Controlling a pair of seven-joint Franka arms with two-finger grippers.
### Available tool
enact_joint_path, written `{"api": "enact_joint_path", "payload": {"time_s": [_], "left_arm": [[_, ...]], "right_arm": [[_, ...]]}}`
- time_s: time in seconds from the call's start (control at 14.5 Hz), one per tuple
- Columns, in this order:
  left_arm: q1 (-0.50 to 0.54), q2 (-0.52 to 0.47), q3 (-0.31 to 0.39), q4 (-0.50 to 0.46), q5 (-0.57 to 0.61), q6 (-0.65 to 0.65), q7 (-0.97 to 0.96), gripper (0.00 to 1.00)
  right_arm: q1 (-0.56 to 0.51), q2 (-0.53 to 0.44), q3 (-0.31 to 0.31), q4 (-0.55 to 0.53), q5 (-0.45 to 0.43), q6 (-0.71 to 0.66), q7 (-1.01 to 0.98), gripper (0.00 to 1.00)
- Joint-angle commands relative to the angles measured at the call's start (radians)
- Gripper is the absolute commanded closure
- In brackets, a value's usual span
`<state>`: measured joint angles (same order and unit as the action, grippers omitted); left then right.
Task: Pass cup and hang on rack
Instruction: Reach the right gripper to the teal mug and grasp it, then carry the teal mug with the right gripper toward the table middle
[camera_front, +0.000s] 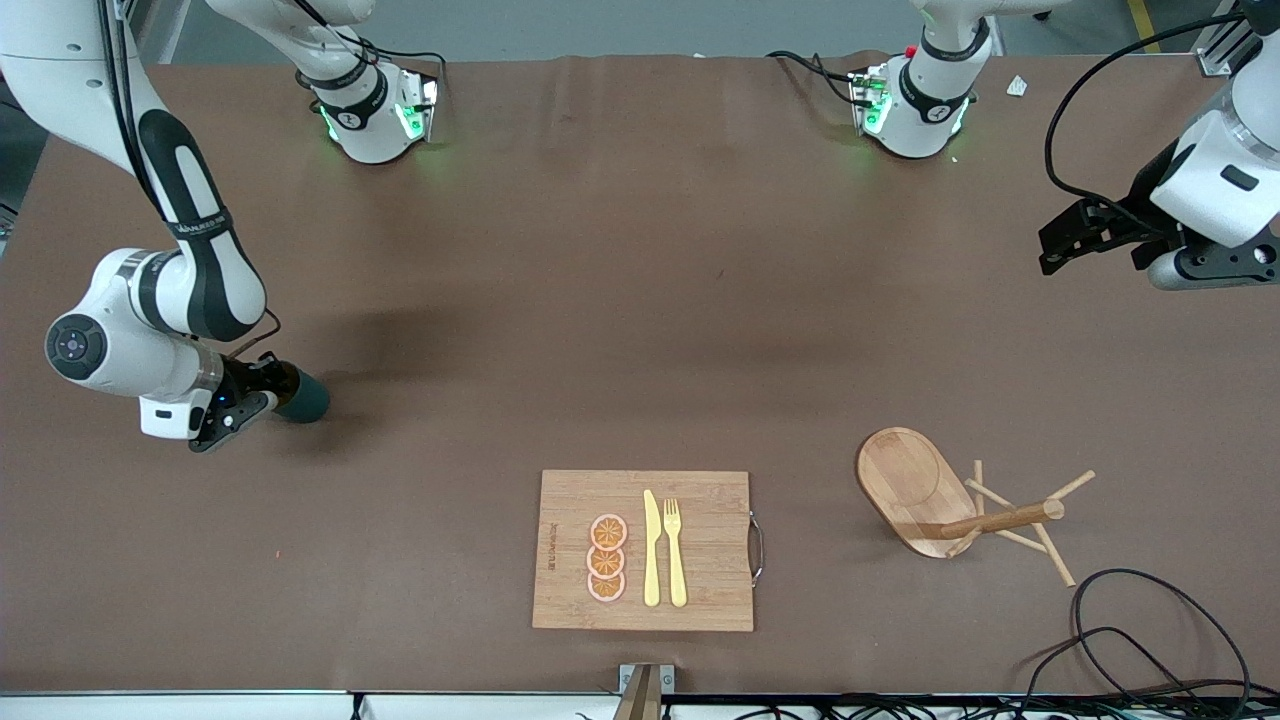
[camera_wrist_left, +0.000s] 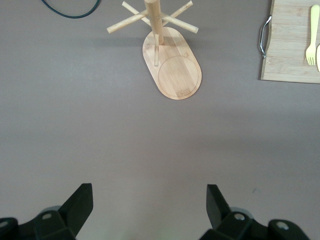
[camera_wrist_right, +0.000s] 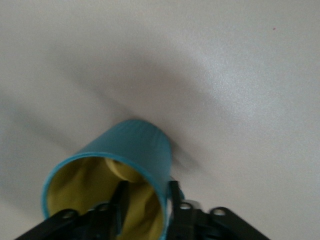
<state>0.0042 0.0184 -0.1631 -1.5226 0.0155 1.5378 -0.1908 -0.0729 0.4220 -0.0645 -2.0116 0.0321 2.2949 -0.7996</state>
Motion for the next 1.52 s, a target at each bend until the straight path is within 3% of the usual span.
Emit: {"api": "enact_joint_path", "payload": {"time_s": [0.0, 0.28, 0.76, 1.04, 1.45], "left_arm": [[0.005, 0.003, -0.001, 0.012, 0.004, -0.013, 0.020, 0.00], [0.003, 0.003, -0.001, 0.012, 0.003, -0.013, 0.021, 0.00], [0.005, 0.003, -0.001, 0.012, 0.000, -0.013, 0.021, 0.00], [0.005, 0.003, -0.001, 0.012, 0.000, -0.013, 0.021, 0.00], [0.005, 0.003, -0.001, 0.012, 0.000, -0.013, 0.021, 0.00]], "right_arm": [[-0.016, -0.034, 0.012, -0.026, 0.042, 0.006, -0.024, 1.00], [0.010, -0.081, 0.015, -0.019, 0.043, -0.069, 0.080, 1.00], [0.304, -0.213, 0.020, -0.022, 0.068, -0.213, 0.676, 1.00], [0.520, -0.204, 0.019, 0.016, 0.078, -0.196, 1.060, 1.00], [0.746, -0.089, 0.017, 0.157, 0.115, -0.180, 1.359, 1.00]]}}
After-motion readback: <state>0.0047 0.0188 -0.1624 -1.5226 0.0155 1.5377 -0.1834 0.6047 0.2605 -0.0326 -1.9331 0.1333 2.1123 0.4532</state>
